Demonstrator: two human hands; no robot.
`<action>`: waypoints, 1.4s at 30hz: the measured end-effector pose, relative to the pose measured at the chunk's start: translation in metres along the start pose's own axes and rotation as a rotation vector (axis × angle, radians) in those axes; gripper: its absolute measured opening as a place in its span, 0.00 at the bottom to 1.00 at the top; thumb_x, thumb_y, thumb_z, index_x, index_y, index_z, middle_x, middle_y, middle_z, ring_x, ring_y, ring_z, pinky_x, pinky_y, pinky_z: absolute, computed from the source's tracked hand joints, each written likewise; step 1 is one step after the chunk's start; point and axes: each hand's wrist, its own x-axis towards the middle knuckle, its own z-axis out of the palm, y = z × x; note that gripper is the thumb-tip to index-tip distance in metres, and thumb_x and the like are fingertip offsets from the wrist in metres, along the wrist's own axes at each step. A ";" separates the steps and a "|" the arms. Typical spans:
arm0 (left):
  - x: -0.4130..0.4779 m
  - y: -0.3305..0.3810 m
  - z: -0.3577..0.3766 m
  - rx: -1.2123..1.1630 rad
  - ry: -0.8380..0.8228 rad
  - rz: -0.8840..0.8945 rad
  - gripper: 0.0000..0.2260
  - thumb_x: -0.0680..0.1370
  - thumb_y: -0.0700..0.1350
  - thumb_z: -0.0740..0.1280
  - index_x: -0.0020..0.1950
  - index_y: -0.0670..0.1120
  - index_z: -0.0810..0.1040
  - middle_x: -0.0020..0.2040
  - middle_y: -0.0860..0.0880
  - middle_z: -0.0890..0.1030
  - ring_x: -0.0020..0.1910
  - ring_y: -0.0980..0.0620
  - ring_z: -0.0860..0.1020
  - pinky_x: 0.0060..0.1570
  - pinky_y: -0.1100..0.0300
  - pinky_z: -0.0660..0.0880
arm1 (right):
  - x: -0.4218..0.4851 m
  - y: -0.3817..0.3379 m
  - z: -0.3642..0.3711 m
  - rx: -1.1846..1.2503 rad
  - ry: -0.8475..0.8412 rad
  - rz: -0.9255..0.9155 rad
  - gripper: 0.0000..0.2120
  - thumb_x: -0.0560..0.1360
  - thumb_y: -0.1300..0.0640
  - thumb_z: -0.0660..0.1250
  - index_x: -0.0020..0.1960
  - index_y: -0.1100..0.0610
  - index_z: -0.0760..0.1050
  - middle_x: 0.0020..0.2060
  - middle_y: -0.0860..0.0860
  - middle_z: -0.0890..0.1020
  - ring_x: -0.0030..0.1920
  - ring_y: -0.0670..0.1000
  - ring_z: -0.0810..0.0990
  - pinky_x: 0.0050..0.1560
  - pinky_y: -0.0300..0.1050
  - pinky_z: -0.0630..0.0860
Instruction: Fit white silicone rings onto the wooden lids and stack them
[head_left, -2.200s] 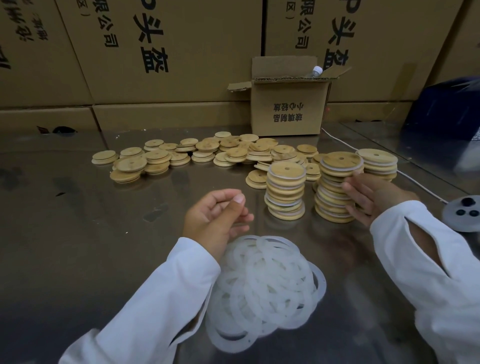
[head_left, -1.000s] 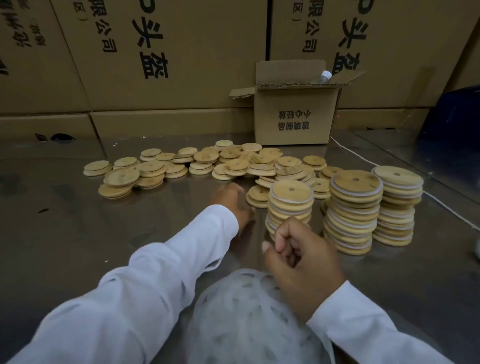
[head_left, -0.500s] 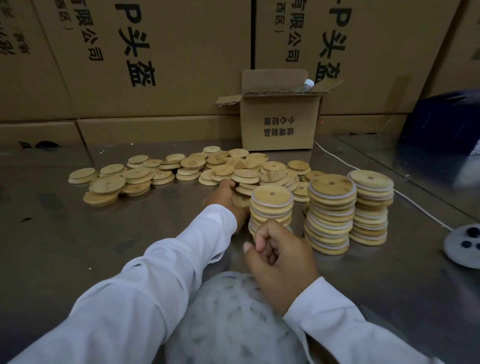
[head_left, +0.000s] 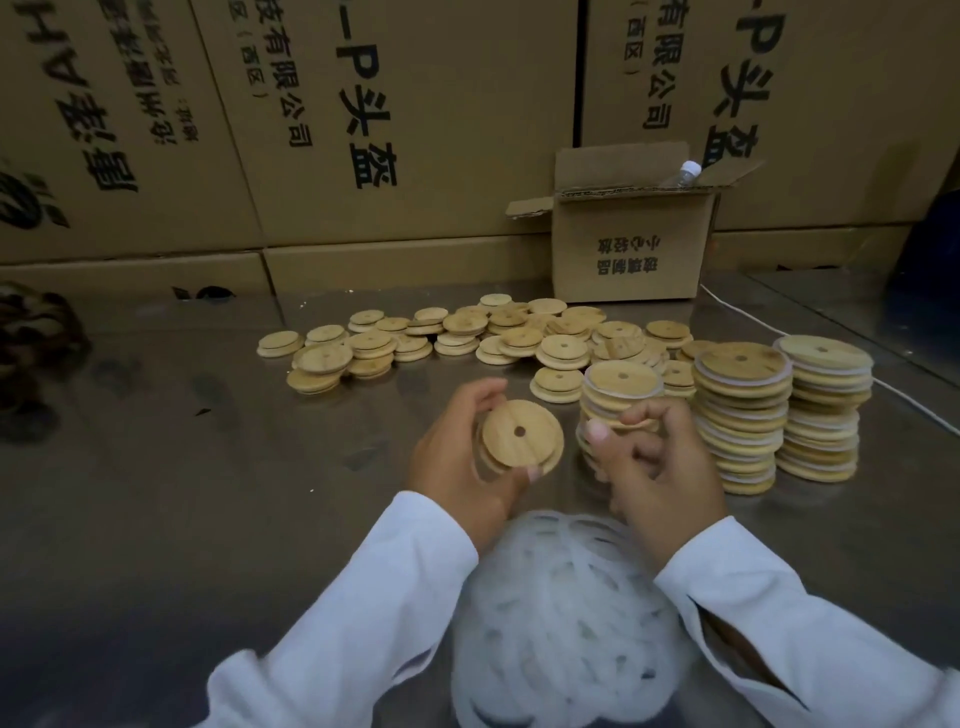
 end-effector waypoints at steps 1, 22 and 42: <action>-0.005 0.005 0.000 -0.014 -0.011 0.042 0.31 0.64 0.42 0.77 0.54 0.68 0.65 0.55 0.66 0.74 0.57 0.65 0.72 0.55 0.69 0.67 | -0.001 -0.003 0.000 0.021 0.003 0.029 0.18 0.62 0.39 0.65 0.44 0.49 0.68 0.25 0.51 0.75 0.25 0.45 0.71 0.31 0.41 0.69; -0.011 0.009 0.003 -0.748 -0.124 -0.458 0.05 0.73 0.43 0.67 0.40 0.44 0.82 0.37 0.44 0.83 0.34 0.49 0.81 0.34 0.62 0.79 | 0.002 -0.011 -0.016 -0.573 -0.193 -0.052 0.18 0.72 0.38 0.56 0.35 0.50 0.73 0.28 0.49 0.78 0.34 0.52 0.77 0.39 0.48 0.73; -0.011 0.011 0.001 -0.869 -0.118 -0.480 0.04 0.77 0.44 0.64 0.48 0.47 0.78 0.43 0.44 0.83 0.38 0.43 0.84 0.31 0.63 0.78 | 0.003 -0.010 -0.021 -0.670 -0.560 0.058 0.06 0.70 0.56 0.70 0.36 0.48 0.76 0.37 0.48 0.81 0.38 0.46 0.76 0.44 0.40 0.75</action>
